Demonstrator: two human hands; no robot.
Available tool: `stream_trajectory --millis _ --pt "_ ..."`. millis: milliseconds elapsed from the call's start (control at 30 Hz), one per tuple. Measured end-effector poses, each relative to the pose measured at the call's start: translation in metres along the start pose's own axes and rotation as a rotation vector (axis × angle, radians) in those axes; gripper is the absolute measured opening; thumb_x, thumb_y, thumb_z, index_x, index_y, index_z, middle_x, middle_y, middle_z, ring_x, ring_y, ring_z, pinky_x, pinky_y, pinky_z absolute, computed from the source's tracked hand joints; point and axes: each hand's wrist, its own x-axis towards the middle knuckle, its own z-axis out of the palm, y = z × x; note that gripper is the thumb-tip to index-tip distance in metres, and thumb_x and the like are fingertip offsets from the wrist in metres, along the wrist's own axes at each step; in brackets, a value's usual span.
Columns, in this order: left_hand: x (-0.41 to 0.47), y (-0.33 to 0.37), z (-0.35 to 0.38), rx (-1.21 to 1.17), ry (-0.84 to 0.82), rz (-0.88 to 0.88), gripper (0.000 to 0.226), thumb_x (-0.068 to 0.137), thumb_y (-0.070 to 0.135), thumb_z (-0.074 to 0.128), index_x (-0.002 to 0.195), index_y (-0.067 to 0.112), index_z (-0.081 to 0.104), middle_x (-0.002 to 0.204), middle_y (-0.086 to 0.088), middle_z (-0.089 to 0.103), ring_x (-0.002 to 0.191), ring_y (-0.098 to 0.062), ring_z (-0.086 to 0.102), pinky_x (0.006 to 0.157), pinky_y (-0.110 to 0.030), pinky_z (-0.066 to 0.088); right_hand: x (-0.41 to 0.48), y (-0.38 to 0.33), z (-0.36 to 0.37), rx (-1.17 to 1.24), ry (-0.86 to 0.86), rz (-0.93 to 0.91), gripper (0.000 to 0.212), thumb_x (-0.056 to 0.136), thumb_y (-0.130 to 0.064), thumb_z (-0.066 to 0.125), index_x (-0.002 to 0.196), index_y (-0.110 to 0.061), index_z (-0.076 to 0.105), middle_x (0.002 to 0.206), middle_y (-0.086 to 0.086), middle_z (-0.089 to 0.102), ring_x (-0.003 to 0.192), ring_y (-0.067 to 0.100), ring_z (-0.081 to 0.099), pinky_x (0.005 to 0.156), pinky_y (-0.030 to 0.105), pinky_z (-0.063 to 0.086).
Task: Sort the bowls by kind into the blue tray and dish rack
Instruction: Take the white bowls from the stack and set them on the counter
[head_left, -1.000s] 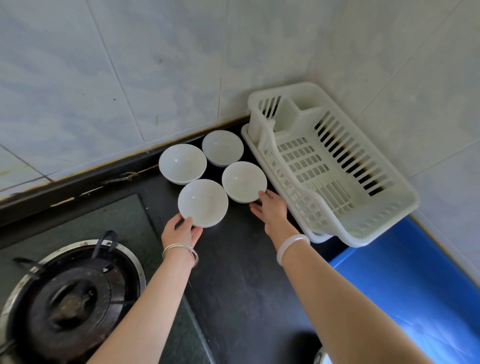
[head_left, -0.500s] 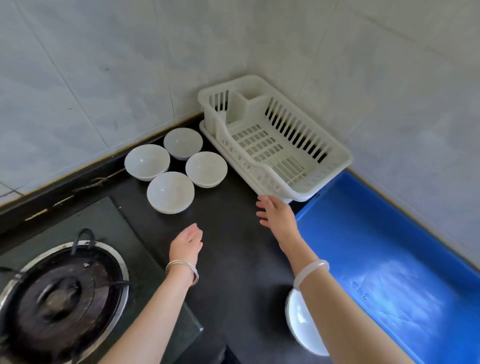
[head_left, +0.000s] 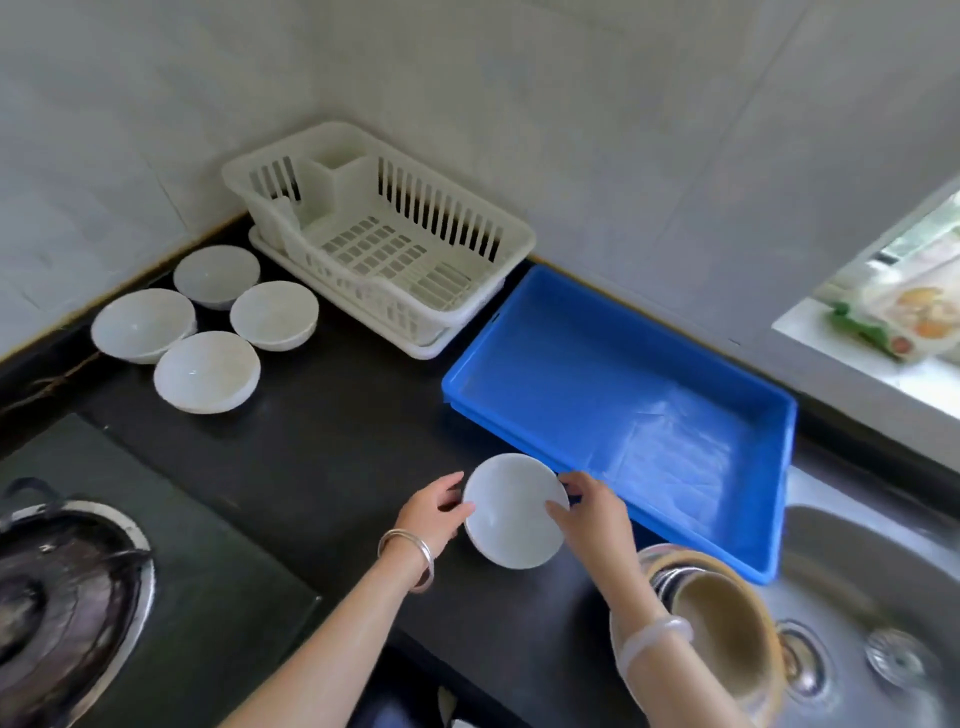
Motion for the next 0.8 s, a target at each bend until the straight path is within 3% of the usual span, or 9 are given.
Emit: stream_trajectory --millis 200,367,433,533,633,733,800 --pt "-0.004 -0.007 0.014 -0.107 -0.019 -0.044 0.049 0.088 0.003 0.055 0.132 0.022 0.047 0.123 -0.004 0.057 0.106 -0.019 0.053 0.08 -0.03 0.053 -0.006 0.008 0.006 -0.026 0.108 0.06 0.021 0.077 -0.022 0.073 0.093 -0.021 0.059 0.09 -0.003 0.062 0.078 0.016 0.052 0.055 0.021 0.031" --pt "-0.005 -0.011 0.015 -0.213 -0.03 -0.091 0.047 0.088 0.005 0.056 0.132 0.018 0.048 0.117 -0.007 0.06 0.101 -0.022 0.058 0.073 -0.027 0.053 -0.004 0.002 0.003 -0.006 0.135 0.101 0.007 0.082 -0.013 0.059 0.079 -0.018 0.056 0.075 -0.002 0.058 0.063 0.009 0.047 0.048 0.022 0.031" --pt "-0.006 -0.013 0.016 -0.259 -0.04 -0.1 0.045 0.089 0.005 0.055 0.131 0.017 0.048 0.114 -0.008 0.061 0.101 -0.023 0.06 0.069 -0.025 0.054 -0.003 0.0 0.001 -0.065 0.134 0.098 0.011 0.083 -0.011 0.054 0.073 -0.016 0.055 0.07 0.0 0.056 0.06 0.013 0.047 0.048 0.023 0.031" --pt "-0.007 -0.014 0.017 -0.322 -0.05 -0.113 0.042 0.09 0.004 0.053 0.13 0.017 0.049 0.113 -0.009 0.062 0.101 -0.026 0.061 0.067 -0.026 0.054 -0.004 -0.001 -0.004 -0.2 0.145 0.054 0.029 0.087 -0.013 0.049 0.059 -0.019 0.04 0.06 -0.003 0.045 0.052 0.011 0.038 0.044 0.023 0.024" --pt "-0.008 -0.012 0.018 -0.352 -0.056 -0.122 0.041 0.09 0.003 0.052 0.128 0.017 0.051 0.114 -0.011 0.063 0.098 -0.028 0.064 0.066 -0.029 0.056 -0.003 0.001 -0.007 -0.165 0.159 0.054 0.023 0.087 -0.015 0.05 0.064 -0.015 0.045 0.059 -0.004 0.044 0.054 0.017 0.041 0.045 0.022 0.024" --pt "-0.009 -0.01 0.018 -0.388 -0.054 -0.13 0.042 0.088 0.002 0.054 0.127 0.018 0.053 0.105 -0.007 0.067 0.094 -0.028 0.066 0.064 -0.029 0.057 -0.004 0.006 -0.012 -0.028 0.181 0.073 0.012 0.084 -0.015 0.052 0.077 -0.009 0.061 0.073 0.005 0.061 0.069 0.03 0.053 0.05 0.023 0.032" --pt "-0.01 -0.011 0.016 -0.403 -0.039 -0.135 0.044 0.088 0.002 0.054 0.128 0.018 0.052 0.103 -0.005 0.067 0.094 -0.027 0.066 0.063 -0.03 0.057 -0.004 0.008 -0.018 0.045 0.191 0.063 0.012 0.083 -0.014 0.053 0.076 -0.009 0.062 0.079 0.008 0.067 0.074 0.031 0.058 0.051 0.022 0.036"
